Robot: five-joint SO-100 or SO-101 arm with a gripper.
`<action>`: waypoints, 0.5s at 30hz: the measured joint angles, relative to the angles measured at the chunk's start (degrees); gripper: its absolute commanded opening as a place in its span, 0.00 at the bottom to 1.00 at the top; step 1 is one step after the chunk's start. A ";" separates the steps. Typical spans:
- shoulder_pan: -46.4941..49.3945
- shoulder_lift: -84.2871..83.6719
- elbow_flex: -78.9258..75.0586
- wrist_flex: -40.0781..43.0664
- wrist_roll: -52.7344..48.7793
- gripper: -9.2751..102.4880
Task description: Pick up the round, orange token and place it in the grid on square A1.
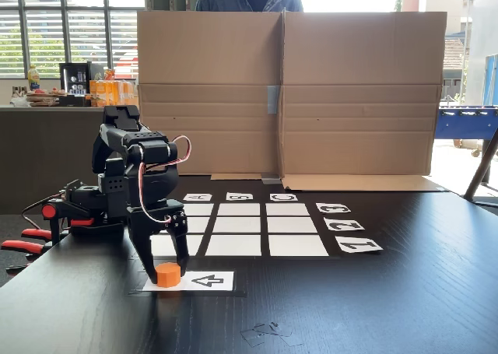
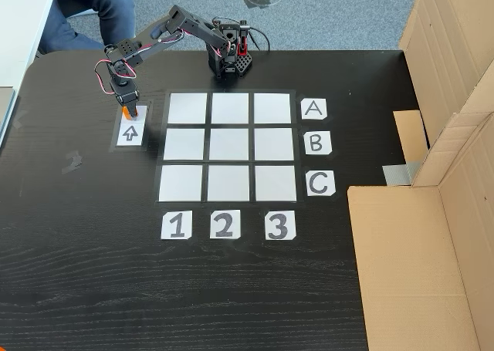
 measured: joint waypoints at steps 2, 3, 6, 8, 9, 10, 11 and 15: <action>0.00 0.00 0.00 0.00 0.00 0.17; 0.00 0.00 0.00 0.00 0.00 0.17; 0.00 0.00 0.00 0.00 0.00 0.17; 0.00 0.00 0.00 0.00 0.00 0.17; 0.00 0.09 0.00 0.00 0.00 0.17; 0.00 0.44 0.00 0.00 0.00 0.17; 0.00 0.97 0.00 0.00 0.00 0.17; 0.00 5.62 0.00 1.14 0.00 0.17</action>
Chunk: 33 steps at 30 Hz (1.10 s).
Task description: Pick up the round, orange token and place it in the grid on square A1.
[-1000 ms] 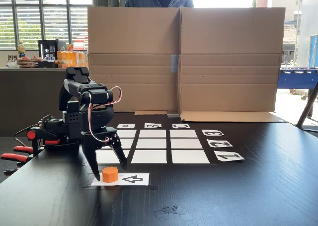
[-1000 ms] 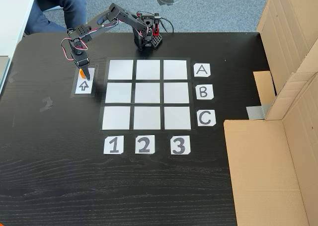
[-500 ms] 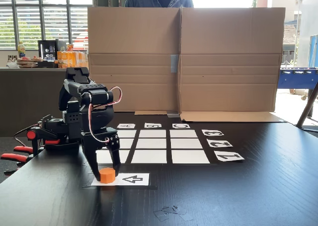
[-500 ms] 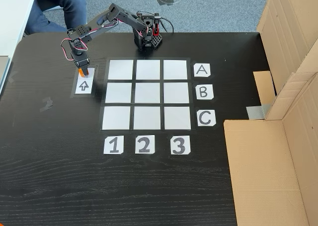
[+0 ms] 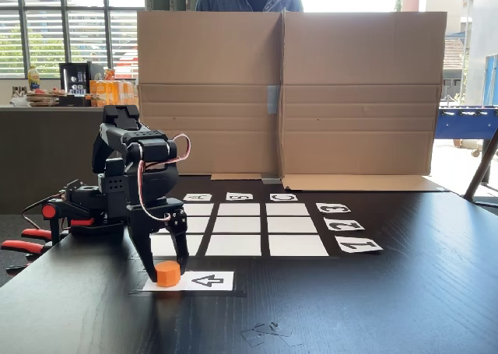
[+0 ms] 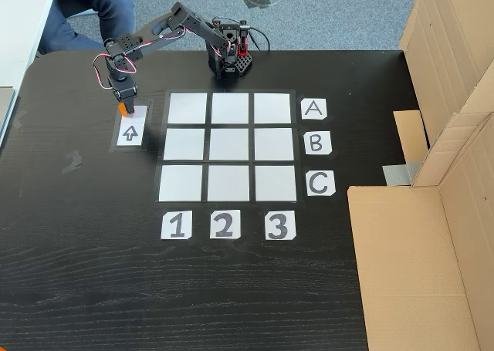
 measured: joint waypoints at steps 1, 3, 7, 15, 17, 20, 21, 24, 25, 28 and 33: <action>0.18 1.76 0.00 0.35 0.00 0.17; 0.53 5.45 0.00 1.32 0.00 0.17; 1.23 13.18 1.85 2.11 0.00 0.17; 2.20 31.29 14.68 2.29 0.00 0.17; 2.20 36.65 19.16 2.20 0.00 0.17; 2.29 44.21 25.93 2.20 0.00 0.17; 2.29 46.41 28.04 2.20 -0.09 0.17; 2.20 52.91 35.24 2.29 -1.32 0.17; 2.20 54.84 37.62 2.29 -1.76 0.17; 2.20 60.47 45.00 2.20 -3.25 0.17; 2.20 70.49 57.04 2.20 -5.54 0.17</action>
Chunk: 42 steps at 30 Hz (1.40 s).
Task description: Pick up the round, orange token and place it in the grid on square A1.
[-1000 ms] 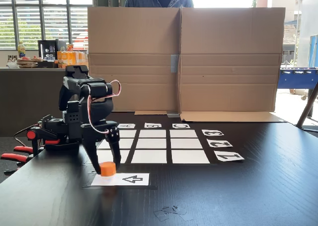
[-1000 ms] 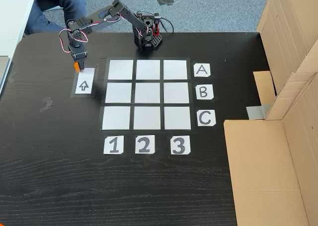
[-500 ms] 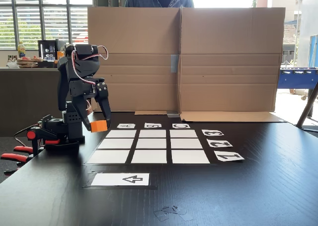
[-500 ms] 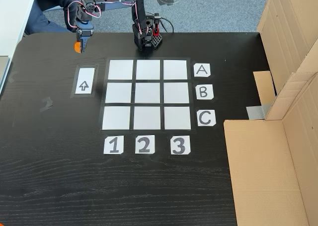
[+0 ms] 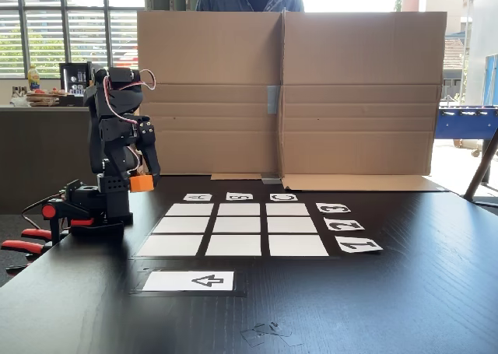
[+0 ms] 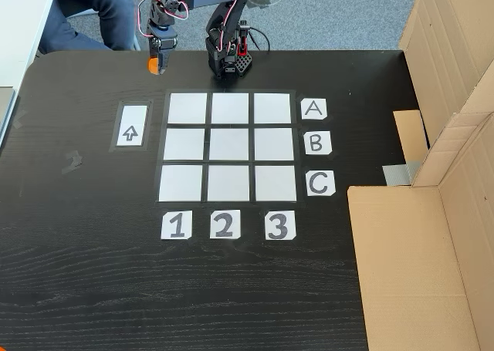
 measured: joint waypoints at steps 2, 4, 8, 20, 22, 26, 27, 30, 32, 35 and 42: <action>0.00 4.22 3.87 0.00 -0.97 0.17; 0.00 8.61 8.09 0.00 -2.11 0.17; 0.00 16.17 15.47 0.00 -3.87 0.17; -2.46 16.26 24.70 -3.43 -8.09 0.17; -3.08 13.71 24.70 -4.75 -8.09 0.17; -4.92 7.65 24.96 -8.09 -8.09 0.16; -5.36 6.24 25.05 -8.96 -8.09 0.16; -6.24 1.41 25.05 -12.13 -8.09 0.16; -6.86 -1.41 25.05 -14.41 -8.09 0.16; -7.73 -5.01 25.05 -17.49 -8.09 0.16; -10.81 -10.72 25.05 -22.32 -8.79 0.16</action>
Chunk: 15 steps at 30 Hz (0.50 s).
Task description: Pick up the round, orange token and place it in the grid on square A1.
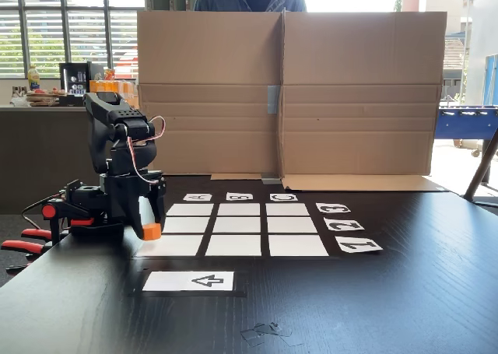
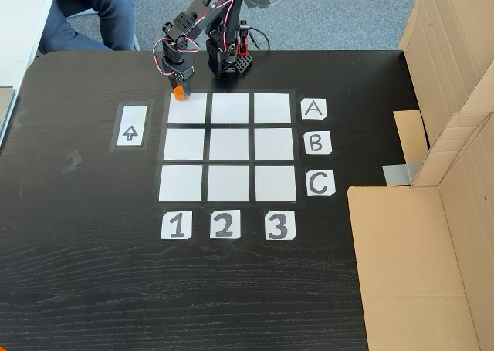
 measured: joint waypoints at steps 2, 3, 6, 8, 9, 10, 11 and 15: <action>-1.05 -1.05 0.00 -0.79 0.00 0.16; -1.49 -1.41 0.00 -1.14 0.00 0.16; -2.29 -2.90 0.00 -2.29 0.00 0.16; -3.08 -3.34 0.00 -2.55 0.00 0.16; -3.16 -3.52 0.00 -2.72 0.00 0.16; -3.43 -3.52 0.00 -2.81 0.00 0.16; -3.96 -3.52 0.00 -2.90 0.00 0.16; -5.27 -3.52 0.00 -2.99 -0.18 0.16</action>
